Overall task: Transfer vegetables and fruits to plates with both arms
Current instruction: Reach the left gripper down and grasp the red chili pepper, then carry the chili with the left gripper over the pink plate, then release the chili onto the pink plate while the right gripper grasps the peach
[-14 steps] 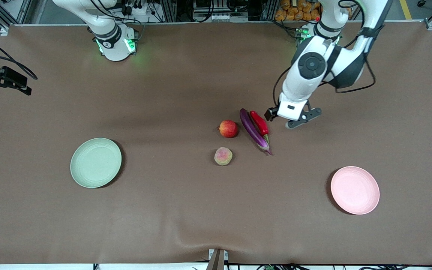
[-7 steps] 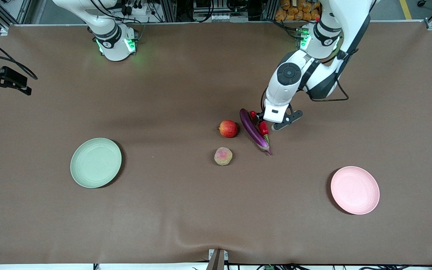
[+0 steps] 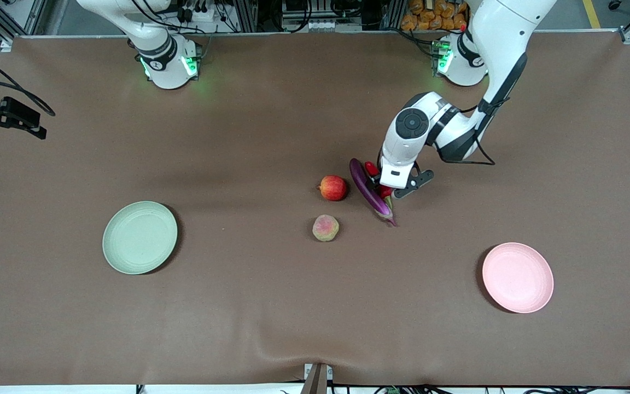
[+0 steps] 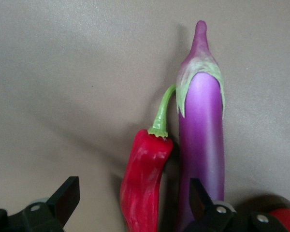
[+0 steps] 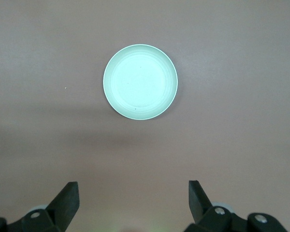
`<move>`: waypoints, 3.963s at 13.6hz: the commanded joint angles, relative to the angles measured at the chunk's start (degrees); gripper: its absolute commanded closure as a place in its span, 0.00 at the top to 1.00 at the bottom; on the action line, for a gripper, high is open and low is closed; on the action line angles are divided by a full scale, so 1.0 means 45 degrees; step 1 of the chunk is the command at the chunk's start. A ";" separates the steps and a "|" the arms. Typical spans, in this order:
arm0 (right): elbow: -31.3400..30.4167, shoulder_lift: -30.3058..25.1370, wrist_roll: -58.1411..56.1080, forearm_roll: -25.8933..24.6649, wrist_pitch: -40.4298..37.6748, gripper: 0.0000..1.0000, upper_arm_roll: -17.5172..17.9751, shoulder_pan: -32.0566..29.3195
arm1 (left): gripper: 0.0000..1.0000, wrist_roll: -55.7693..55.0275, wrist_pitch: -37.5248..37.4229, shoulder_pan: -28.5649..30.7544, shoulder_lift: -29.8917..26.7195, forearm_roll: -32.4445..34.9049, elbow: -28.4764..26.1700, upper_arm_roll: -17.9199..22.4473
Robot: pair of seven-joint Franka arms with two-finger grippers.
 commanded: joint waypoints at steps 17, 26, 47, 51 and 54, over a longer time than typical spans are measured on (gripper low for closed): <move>0.0004 -0.0032 0.0100 0.0395 0.0202 1.00 0.0057 -0.0061 | 0.45 -0.0329 0.0661 -0.0021 0.0812 0.0376 0.0119 0.0053; 0.0550 0.1252 -0.0037 0.0316 0.0222 1.00 0.0076 -0.0022 | 0.00 0.3609 -0.1501 0.3451 -0.1412 0.0590 0.0177 -0.0005; 0.4438 1.0099 1.2904 0.2367 0.8748 1.00 0.0193 0.7026 | 0.00 1.0511 -0.2521 0.7030 0.4619 -0.0405 0.9357 0.0209; 0.4827 1.1606 1.5093 0.2778 1.0085 1.00 0.0682 0.7768 | 0.00 1.0569 -0.2482 0.6270 0.5810 -0.0425 1.0683 0.1593; 0.5373 1.2485 1.6289 0.2778 1.0571 1.00 0.0682 0.8238 | 0.00 1.0550 -0.2403 0.6189 0.5988 -0.0386 1.0686 0.1889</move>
